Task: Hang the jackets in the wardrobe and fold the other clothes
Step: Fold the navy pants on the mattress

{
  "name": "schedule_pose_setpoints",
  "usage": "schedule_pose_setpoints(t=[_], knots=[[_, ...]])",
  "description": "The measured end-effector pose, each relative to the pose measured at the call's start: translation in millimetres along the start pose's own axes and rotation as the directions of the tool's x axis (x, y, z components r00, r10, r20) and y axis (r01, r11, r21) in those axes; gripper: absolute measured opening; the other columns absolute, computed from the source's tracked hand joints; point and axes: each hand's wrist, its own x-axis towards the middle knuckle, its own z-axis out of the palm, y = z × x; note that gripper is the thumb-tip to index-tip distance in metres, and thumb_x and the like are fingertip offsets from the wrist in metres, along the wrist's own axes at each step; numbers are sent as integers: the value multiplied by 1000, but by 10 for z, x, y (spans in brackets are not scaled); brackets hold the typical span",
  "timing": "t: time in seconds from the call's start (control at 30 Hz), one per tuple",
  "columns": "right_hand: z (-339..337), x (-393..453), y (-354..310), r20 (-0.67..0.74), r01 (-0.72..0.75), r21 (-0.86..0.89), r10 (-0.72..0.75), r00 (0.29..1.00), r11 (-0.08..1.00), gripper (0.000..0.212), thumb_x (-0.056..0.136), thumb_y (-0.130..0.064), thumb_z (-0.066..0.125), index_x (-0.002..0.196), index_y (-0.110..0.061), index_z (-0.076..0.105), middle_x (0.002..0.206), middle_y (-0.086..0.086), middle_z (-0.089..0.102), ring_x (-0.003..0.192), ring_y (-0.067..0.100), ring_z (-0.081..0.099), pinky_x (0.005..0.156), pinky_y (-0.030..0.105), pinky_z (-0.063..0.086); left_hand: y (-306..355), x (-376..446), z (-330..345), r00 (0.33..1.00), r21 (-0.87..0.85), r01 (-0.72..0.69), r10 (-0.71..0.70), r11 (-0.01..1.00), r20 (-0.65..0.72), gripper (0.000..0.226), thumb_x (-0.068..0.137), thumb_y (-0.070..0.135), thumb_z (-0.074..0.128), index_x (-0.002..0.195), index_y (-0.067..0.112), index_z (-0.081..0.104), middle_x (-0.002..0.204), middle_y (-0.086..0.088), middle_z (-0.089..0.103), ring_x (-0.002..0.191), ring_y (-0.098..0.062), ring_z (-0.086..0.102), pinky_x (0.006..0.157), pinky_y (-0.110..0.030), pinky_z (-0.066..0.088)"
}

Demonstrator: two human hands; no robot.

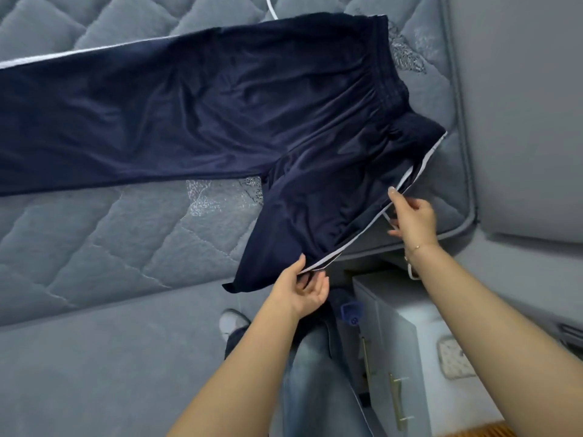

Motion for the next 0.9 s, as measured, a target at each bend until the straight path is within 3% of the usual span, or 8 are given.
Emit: schedule_pose_setpoints(t=[0.1, 0.2, 0.3, 0.53, 0.67, 0.8, 0.83, 0.9], knots=[[99, 112, -133, 65, -110, 111, 103, 993, 988, 46, 84, -48, 69, 110, -14, 55, 98, 1, 65, 81, 17, 65, 55, 28, 53, 5, 19, -38, 1000, -159, -17, 16, 987, -7, 21, 89, 14, 69, 99, 3, 55, 105, -13, 59, 99, -21, 60, 94, -32, 49], [154, 165, -270, 150, -195, 271, 159, 976, 943, 24, 91, -30, 67, 104, -13, 57, 99, 7, 67, 83, 21, 66, 71, 38, 59, -115, 18, -45, 998, -264, -55, 50, 963, -22, 16, 91, 14, 67, 84, 5, 56, 90, -6, 57, 91, -13, 59, 95, -30, 48], [123, 141, -407, 164, -197, 353, 147, 976, 915, 8, 91, -21, 65, 95, -15, 61, 92, 5, 69, 74, 17, 67, 62, 33, 57, -165, -65, 28, 989, -396, -132, 145, 909, 4, 19, 94, 13, 62, 78, 8, 54, 73, -1, 54, 69, -9, 55, 88, -28, 49], [35, -57, -852, 264, -285, 561, 158, 951, 777, 9, 88, -25, 68, 94, -18, 66, 77, -1, 74, 64, 13, 71, 55, 26, 56, 75, -818, 315, 890, -545, -364, 455, 755, 35, 19, 96, 16, 59, 77, 14, 59, 67, 3, 57, 64, -8, 50, 74, -25, 46], [172, -105, -1337, 242, -268, 600, 149, 959, 753, 7, 89, -20, 63, 82, -18, 62, 74, 0, 66, 52, 11, 65, 47, 21, 51, 339, -1293, 710, 697, -391, -694, 700, 605, -155, 16, 95, 18, 61, 80, 17, 56, 73, 5, 54, 66, -6, 50, 67, -18, 44], [451, -18, -1949, 259, -276, 618, 141, 956, 736, 13, 90, -21, 59, 78, -14, 59, 71, 2, 64, 51, 12, 65, 46, 21, 51, 698, -1597, 1234, 321, -120, -947, 907, 299, -273, 22, 92, 14, 66, 80, 16, 48, 80, 2, 58, 66, -6, 55, 62, -19, 49], [535, 36, -2092, 273, -291, 618, 148, 951, 730, 14, 91, -22, 59, 81, -13, 59, 72, 3, 65, 54, 13, 66, 46, 21, 51, 844, -1642, 1377, 266, -70, -964, 931, 257, -251, 24, 91, 14, 68, 79, 16, 47, 80, 0, 57, 65, -7, 56, 61, -19, 50], [714, 170, -2340, 320, -323, 599, 150, 935, 733, 16, 94, -24, 57, 87, -11, 60, 77, 6, 67, 62, 16, 67, 47, 22, 52, 1197, -1665, 1663, 265, -30, -964, 942, 265, -205, 27, 91, 11, 68, 78, 15, 44, 78, -2, 56, 64, -8, 56, 61, -20, 51]])
